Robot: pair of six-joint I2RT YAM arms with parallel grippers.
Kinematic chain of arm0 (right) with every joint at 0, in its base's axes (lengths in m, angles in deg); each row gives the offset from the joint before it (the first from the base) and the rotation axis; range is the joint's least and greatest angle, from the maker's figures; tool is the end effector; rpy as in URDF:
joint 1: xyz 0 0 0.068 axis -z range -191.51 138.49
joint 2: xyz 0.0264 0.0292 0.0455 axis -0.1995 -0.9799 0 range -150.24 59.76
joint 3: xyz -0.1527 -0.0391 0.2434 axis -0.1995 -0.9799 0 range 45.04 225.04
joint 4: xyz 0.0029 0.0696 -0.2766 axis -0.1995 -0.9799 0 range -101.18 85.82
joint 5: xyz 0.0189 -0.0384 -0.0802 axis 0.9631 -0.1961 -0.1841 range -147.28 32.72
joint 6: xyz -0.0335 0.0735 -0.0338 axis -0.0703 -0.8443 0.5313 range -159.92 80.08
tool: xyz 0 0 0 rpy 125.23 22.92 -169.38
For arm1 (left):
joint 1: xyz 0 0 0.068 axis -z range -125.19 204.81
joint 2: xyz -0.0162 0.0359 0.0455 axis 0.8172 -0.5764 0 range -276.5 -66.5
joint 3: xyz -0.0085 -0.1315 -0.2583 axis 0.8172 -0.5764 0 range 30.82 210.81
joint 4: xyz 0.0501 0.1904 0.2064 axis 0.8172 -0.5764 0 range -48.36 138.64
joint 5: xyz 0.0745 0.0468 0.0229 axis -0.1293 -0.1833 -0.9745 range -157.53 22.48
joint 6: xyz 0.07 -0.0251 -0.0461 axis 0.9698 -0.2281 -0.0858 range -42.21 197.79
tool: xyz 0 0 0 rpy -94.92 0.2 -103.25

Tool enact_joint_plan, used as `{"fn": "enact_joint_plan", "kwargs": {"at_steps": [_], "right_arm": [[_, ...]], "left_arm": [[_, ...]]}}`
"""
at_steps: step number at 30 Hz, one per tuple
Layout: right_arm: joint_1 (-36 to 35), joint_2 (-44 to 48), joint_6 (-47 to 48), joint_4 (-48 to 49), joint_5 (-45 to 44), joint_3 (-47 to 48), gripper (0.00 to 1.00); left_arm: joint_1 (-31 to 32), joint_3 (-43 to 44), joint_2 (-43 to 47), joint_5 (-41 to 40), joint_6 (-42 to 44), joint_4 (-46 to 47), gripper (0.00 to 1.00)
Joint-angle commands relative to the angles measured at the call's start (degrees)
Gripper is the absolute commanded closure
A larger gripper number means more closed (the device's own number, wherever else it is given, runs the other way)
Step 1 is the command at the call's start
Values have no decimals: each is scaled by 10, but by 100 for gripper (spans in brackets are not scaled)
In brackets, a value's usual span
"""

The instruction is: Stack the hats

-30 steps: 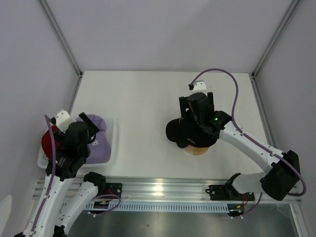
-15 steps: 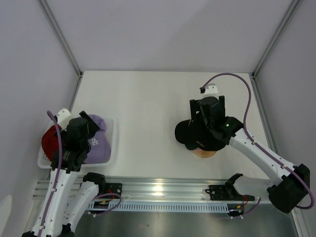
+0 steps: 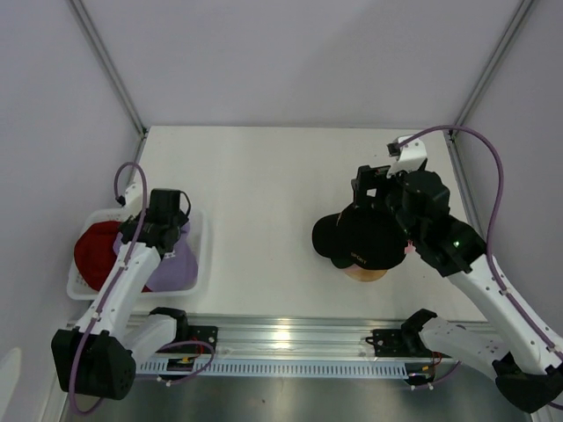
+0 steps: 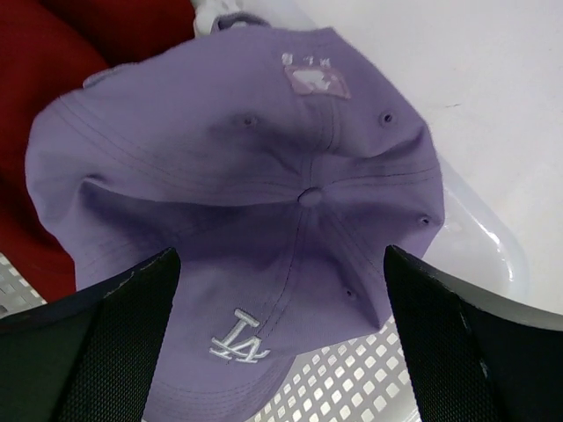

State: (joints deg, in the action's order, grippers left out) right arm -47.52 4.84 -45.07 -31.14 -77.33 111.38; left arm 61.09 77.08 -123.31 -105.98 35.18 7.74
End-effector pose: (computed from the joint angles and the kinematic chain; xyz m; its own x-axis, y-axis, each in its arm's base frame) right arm 0.2201 0.1271 0.4171 -0.2414 -0.0712 -0.9678 -0.2645 0.9644 -0.0050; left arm 0.2304 0.0231 0.2535 -0.3693 -0.4926 -0.7880 -0.7467 0.6621 -0.0639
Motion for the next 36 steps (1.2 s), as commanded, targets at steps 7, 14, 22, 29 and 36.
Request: {"fn": "enact_joint_plan", "kwargs": {"at_steps": [7, 14, 22, 29, 36], "right_arm": [[21, 11, 1, -10, -9, 4, 0], [42, 16, -16, 5, -17, -8, 1], [49, 5, -31, 23, 19, -5, 0], [50, -1, -42, 58, 84, -8, 0], [50, -27, -77, 108, 165, 1, 0]], "left_arm": [[-7, -57, -24, -2, -127, 9, 3], [-7, -107, 6, 22, -156, 43, 71], [-7, -78, 92, 62, -56, 70, 99], [-7, 31, 179, 230, 154, 109, 99], [17, 155, 105, 564, 260, 117, 99]]}}
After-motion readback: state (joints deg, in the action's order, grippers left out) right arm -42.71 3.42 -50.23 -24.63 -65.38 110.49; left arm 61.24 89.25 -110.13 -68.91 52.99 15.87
